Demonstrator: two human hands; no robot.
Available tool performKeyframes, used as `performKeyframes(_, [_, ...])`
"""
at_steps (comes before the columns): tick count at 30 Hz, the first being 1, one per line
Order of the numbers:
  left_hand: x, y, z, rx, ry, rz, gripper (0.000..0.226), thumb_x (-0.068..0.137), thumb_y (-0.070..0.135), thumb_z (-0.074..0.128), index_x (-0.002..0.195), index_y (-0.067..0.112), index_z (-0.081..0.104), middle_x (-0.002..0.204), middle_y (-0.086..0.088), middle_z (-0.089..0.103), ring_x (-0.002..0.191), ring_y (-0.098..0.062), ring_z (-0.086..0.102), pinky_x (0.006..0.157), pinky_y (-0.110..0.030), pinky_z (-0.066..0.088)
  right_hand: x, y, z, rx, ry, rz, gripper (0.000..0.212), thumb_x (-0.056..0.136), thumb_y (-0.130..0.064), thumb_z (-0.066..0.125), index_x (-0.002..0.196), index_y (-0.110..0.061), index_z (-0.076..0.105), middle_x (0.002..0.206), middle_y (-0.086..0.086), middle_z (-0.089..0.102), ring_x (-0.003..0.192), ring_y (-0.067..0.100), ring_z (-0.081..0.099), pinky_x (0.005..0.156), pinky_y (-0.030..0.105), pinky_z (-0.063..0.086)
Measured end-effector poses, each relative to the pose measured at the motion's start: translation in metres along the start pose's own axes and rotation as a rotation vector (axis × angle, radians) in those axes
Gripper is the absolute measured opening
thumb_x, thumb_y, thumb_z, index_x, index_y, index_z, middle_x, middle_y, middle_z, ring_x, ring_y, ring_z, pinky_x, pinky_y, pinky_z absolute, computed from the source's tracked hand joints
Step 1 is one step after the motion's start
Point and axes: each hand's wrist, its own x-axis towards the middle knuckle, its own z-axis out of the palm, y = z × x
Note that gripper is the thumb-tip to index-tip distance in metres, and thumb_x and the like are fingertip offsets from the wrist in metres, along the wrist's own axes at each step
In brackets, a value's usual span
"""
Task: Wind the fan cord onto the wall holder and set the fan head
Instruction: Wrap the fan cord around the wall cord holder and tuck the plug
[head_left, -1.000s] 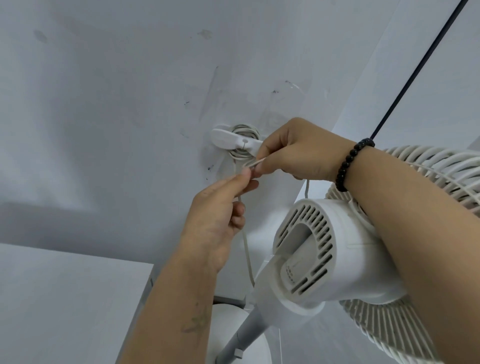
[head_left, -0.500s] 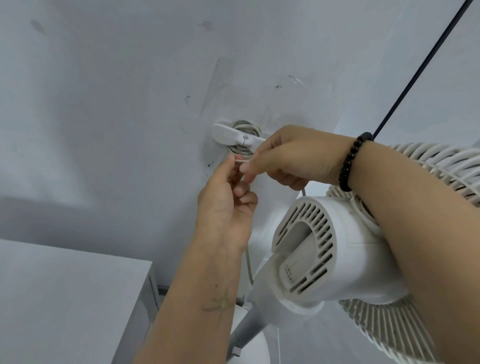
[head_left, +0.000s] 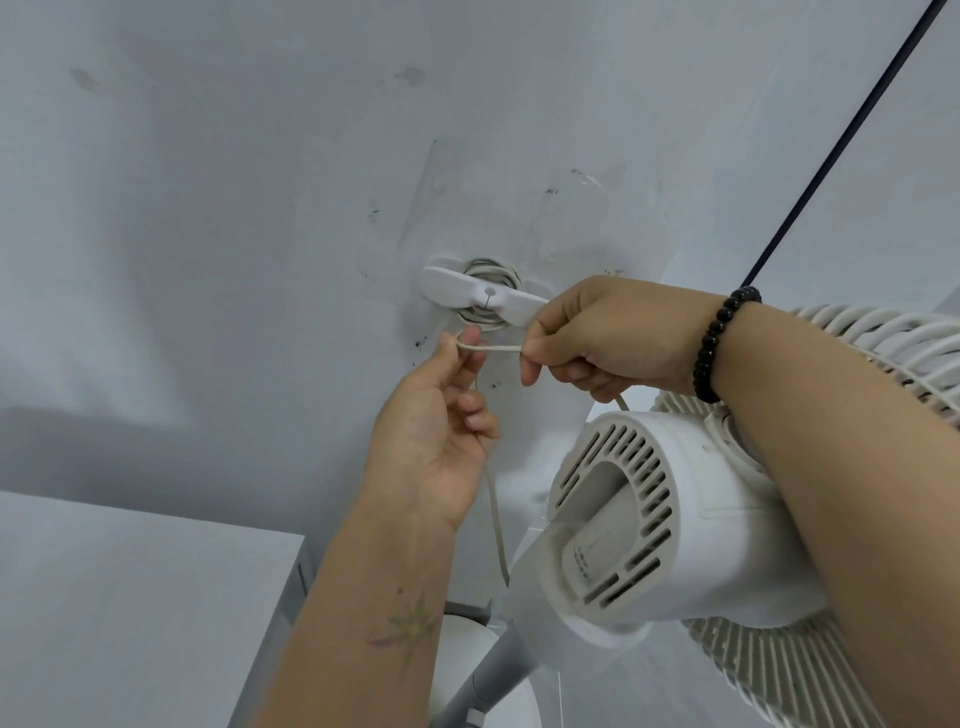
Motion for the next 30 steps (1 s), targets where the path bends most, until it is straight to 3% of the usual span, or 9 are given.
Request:
performKeyframes(7, [-0.008, 0.006, -0.018, 0.15, -0.154, 0.023, 0.01, 0.09, 0.021, 0.061, 0.092, 0.018, 0.071, 0.075, 0.007, 0.063, 0.042, -0.002, 0.039, 0.038, -0.013, 0.032, -0.003, -0.002, 0.006, -0.023, -0.028, -0.077, 0.022, 0.095, -0.011, 0.054, 0.086, 0.0, 0.07, 0.049, -0.001, 0.042, 0.042, 0.011, 0.032, 0.045, 0.022, 0.033])
performKeyframes(11, [-0.006, 0.011, -0.015, 0.041, -0.134, 0.0, 0.011, 0.093, 0.022, 0.059, 0.09, 0.018, 0.069, 0.072, 0.007, 0.062, 0.037, -0.002, 0.036, 0.037, -0.012, 0.031, -0.003, -0.006, 0.007, 0.012, -0.042, -0.1, 0.024, 0.094, -0.016, 0.055, 0.088, 0.003, 0.07, 0.047, -0.002, 0.043, 0.04, 0.011, 0.035, 0.047, 0.023, 0.034])
performKeyframes(16, [0.004, 0.015, -0.005, -0.125, -0.121, -0.005, 0.013, 0.093, 0.026, 0.059, 0.086, 0.019, 0.068, 0.067, 0.008, 0.063, 0.032, -0.002, 0.033, 0.036, -0.01, 0.025, -0.005, -0.007, 0.006, 0.109, -0.011, -0.071, 0.038, 0.095, -0.033, 0.053, 0.073, -0.005, 0.065, 0.043, -0.003, 0.036, 0.037, 0.01, 0.026, 0.041, 0.019, 0.024])
performKeyframes(22, [0.009, 0.014, 0.0, -0.155, -0.109, 0.0, 0.018, 0.096, 0.027, 0.055, 0.09, 0.017, 0.069, 0.067, 0.007, 0.064, 0.032, -0.002, 0.033, 0.036, -0.01, 0.024, -0.004, -0.005, 0.001, 0.134, 0.045, -0.081, 0.032, 0.095, -0.019, 0.047, 0.07, -0.005, 0.064, 0.045, -0.002, 0.033, 0.037, 0.011, 0.021, 0.04, 0.019, 0.019])
performKeyframes(30, [0.008, 0.01, -0.01, -0.135, -0.179, -0.01, 0.023, 0.096, 0.022, 0.049, 0.1, 0.014, 0.07, 0.078, 0.003, 0.065, 0.039, -0.002, 0.035, 0.038, -0.013, 0.028, 0.004, -0.002, 0.001, -0.022, 0.057, -0.083, 0.033, 0.097, -0.023, 0.049, 0.074, -0.006, 0.066, 0.042, -0.006, 0.034, 0.04, 0.011, 0.024, 0.04, 0.02, 0.024])
